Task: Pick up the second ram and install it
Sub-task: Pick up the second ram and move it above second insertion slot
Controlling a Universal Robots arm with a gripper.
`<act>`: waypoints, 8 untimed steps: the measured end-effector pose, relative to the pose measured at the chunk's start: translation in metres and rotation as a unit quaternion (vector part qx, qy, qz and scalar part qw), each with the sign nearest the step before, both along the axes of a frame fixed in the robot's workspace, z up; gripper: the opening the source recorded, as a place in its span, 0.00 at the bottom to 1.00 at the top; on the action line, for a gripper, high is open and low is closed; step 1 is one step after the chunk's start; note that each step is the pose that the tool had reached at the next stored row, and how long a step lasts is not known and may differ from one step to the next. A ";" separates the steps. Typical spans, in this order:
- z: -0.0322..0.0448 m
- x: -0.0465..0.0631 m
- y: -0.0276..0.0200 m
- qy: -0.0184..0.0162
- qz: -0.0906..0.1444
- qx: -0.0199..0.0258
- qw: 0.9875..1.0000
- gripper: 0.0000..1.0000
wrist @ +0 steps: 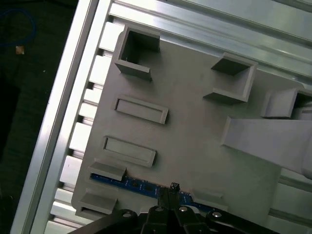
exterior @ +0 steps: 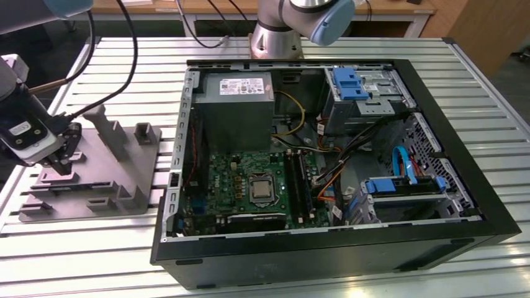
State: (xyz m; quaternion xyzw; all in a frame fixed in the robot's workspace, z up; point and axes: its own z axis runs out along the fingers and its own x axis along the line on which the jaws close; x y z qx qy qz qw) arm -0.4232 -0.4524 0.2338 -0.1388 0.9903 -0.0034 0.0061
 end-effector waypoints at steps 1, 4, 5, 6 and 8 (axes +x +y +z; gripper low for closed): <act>0.0000 0.000 0.0000 0.000 0.003 0.000 1.000 0.10; 0.0000 0.000 0.0000 0.000 0.011 0.000 1.000 0.10; 0.0000 0.000 0.0000 0.000 0.014 0.000 1.000 0.10; 0.0000 0.000 0.0000 0.000 0.016 0.000 1.000 0.10; 0.0000 0.000 0.0000 0.000 0.022 0.000 1.000 0.10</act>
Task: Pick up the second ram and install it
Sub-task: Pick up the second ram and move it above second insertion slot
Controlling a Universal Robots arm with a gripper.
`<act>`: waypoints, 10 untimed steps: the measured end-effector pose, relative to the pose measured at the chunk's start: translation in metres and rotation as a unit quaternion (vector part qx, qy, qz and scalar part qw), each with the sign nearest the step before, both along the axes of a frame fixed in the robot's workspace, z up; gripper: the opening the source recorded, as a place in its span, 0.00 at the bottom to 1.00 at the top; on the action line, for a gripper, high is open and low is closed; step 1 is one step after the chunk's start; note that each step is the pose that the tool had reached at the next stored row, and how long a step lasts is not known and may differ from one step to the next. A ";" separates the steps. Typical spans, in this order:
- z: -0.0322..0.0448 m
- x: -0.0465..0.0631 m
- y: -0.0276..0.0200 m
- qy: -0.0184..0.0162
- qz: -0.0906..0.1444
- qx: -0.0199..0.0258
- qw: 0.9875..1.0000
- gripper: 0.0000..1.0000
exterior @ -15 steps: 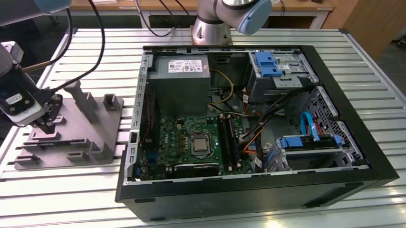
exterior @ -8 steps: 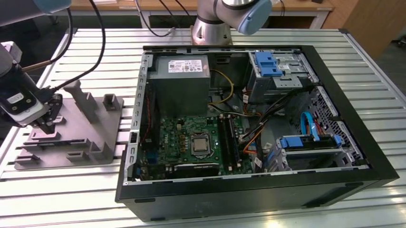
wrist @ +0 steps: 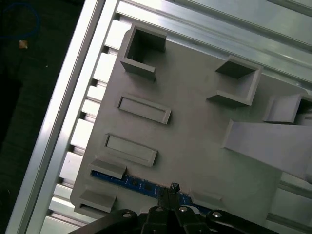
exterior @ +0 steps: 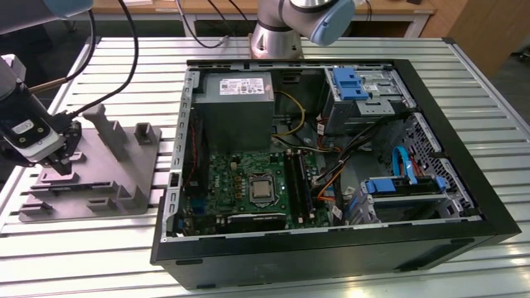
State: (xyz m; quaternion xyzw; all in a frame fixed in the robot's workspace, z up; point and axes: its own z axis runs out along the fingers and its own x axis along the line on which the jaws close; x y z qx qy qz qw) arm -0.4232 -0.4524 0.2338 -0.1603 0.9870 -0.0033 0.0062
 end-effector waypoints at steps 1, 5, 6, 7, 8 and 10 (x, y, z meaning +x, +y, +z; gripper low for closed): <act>0.0000 0.000 0.0000 0.000 0.003 0.000 1.000 0.10; 0.0000 0.000 0.0000 0.000 0.017 0.000 1.000 0.10; 0.0000 0.000 0.0000 0.000 0.020 0.000 1.000 0.10; 0.0000 0.000 0.0000 0.000 0.022 0.000 1.000 0.10; 0.0000 0.000 0.0000 0.000 0.025 0.000 1.000 0.10; 0.0000 0.000 0.0000 0.000 0.029 0.000 1.000 0.10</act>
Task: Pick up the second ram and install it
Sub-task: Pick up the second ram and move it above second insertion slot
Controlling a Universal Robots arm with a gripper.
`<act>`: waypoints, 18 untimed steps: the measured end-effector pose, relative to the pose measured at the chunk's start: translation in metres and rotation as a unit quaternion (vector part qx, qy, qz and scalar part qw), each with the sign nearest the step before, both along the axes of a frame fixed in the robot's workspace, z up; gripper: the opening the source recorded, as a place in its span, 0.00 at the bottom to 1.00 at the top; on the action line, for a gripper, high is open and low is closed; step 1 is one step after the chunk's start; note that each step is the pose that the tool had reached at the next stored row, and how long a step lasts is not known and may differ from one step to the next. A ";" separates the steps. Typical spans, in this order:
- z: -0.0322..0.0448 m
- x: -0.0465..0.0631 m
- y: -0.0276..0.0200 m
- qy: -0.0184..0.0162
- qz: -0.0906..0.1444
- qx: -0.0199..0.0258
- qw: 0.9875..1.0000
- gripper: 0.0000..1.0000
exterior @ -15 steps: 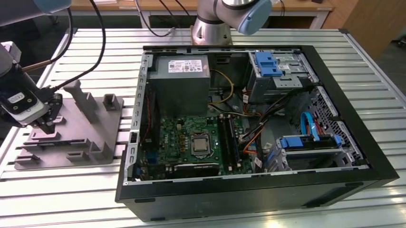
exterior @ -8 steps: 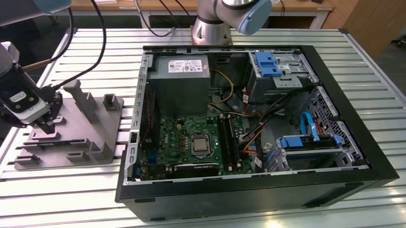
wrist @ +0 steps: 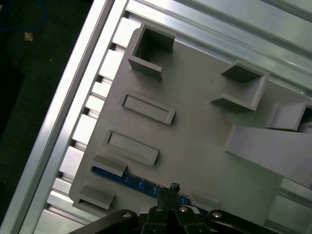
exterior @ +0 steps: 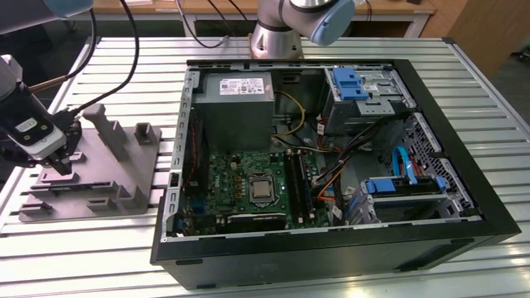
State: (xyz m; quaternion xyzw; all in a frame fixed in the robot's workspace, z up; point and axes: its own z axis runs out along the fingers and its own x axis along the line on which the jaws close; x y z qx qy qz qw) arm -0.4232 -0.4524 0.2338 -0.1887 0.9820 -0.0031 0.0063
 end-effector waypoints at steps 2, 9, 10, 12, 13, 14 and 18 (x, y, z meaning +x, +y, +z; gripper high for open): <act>0.0000 0.000 0.0000 0.000 0.004 0.000 1.000 0.10; 0.0000 0.000 0.0000 0.000 0.020 0.000 1.000 0.10; 0.0000 0.000 0.0000 0.000 0.022 0.000 1.000 0.10; 0.0000 0.000 0.0000 0.000 0.025 0.000 1.000 0.10; 0.0000 0.000 0.0000 0.000 0.027 0.000 1.000 0.10; 0.0000 0.000 0.0000 0.000 0.029 0.000 1.000 0.10; 0.0000 0.000 0.0000 0.000 0.040 0.000 0.999 0.10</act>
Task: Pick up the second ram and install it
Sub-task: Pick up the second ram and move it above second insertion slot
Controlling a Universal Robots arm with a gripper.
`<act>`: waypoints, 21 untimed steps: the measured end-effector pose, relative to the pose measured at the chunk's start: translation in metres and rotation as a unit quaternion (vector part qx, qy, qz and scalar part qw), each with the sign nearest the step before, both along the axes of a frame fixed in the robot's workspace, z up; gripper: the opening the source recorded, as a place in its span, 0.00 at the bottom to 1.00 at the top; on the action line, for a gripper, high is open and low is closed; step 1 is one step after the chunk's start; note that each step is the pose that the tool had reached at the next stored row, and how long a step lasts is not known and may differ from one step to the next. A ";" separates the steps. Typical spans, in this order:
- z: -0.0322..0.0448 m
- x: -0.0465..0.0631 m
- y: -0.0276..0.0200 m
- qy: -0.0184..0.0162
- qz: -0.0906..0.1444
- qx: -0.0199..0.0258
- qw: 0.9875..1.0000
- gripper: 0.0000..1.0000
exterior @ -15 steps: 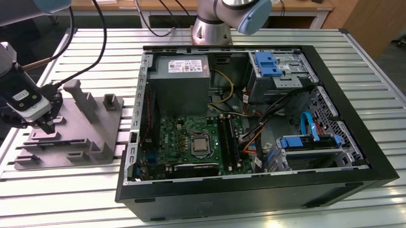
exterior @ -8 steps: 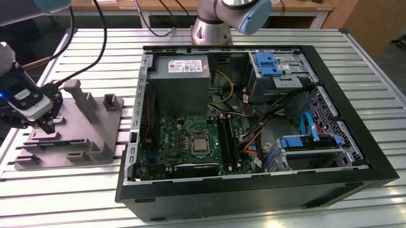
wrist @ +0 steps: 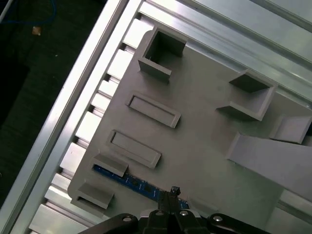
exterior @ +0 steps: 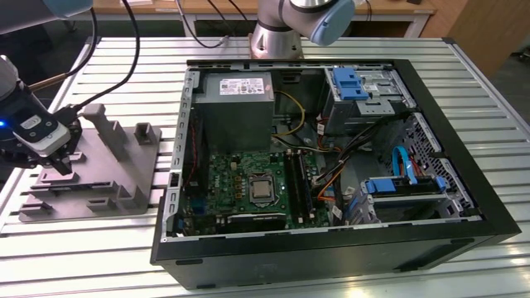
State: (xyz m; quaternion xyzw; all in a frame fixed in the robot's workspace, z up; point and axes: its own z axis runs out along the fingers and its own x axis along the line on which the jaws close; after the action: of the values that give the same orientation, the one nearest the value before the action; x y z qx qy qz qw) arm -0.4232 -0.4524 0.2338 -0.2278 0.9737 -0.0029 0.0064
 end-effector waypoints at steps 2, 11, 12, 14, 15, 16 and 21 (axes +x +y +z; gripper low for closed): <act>0.0000 0.000 0.0000 0.000 0.006 0.000 1.000 0.10; 0.0000 0.000 0.0000 0.000 0.022 0.000 1.000 0.10; -0.0001 0.000 0.0000 0.000 0.025 0.000 1.000 0.10; 0.0000 0.000 0.0000 0.000 0.030 0.000 1.000 0.10; 0.0000 0.000 0.0000 0.000 0.032 0.000 1.000 0.10; 0.0000 0.000 0.0000 0.000 0.032 0.000 0.999 0.10; -0.0001 0.000 0.0000 0.000 0.035 0.000 0.999 0.10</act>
State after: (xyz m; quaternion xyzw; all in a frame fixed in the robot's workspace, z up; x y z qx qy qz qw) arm -0.4232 -0.4525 0.2337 -0.2621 0.9650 -0.0026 0.0065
